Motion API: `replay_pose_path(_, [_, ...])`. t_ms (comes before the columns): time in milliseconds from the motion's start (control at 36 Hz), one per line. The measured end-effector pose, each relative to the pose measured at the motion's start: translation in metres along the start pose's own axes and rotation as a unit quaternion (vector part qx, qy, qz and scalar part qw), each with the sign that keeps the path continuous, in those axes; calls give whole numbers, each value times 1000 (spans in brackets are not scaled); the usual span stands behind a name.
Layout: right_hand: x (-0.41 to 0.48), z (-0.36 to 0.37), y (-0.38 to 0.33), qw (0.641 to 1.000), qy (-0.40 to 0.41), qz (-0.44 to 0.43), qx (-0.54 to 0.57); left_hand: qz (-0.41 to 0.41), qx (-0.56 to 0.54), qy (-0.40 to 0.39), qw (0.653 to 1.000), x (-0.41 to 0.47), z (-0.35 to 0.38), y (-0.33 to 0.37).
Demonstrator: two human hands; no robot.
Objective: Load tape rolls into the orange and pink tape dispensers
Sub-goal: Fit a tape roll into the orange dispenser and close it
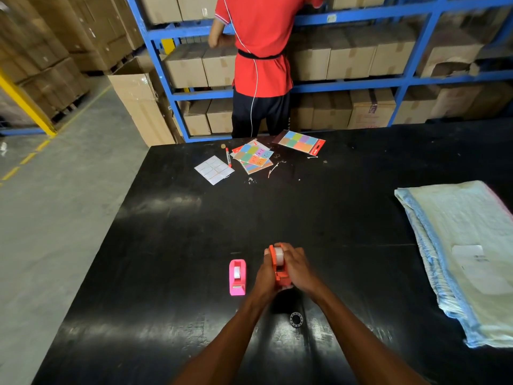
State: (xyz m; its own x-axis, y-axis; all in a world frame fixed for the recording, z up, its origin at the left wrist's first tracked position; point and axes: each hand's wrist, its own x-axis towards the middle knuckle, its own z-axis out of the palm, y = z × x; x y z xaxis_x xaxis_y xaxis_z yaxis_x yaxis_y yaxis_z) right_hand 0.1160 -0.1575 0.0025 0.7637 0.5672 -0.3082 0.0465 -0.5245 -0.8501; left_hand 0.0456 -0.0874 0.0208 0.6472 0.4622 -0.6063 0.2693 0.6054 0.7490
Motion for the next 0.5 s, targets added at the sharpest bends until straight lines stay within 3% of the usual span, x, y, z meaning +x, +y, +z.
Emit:
replay_pose_path(139, [-7, -16, -8, 995, -18, -9, -101, -12, -29, -13, 999, 4, -9, 3])
replay_pose_path(333, [-15, -23, -4, 984, 52, -169, 3, 34, 30, -54, 998, 17, -22, 10])
replay_pose_path(500, [-33, -25, -12, 957, 88, -273, -43, 52, -19, -12, 998, 19, -25, 16])
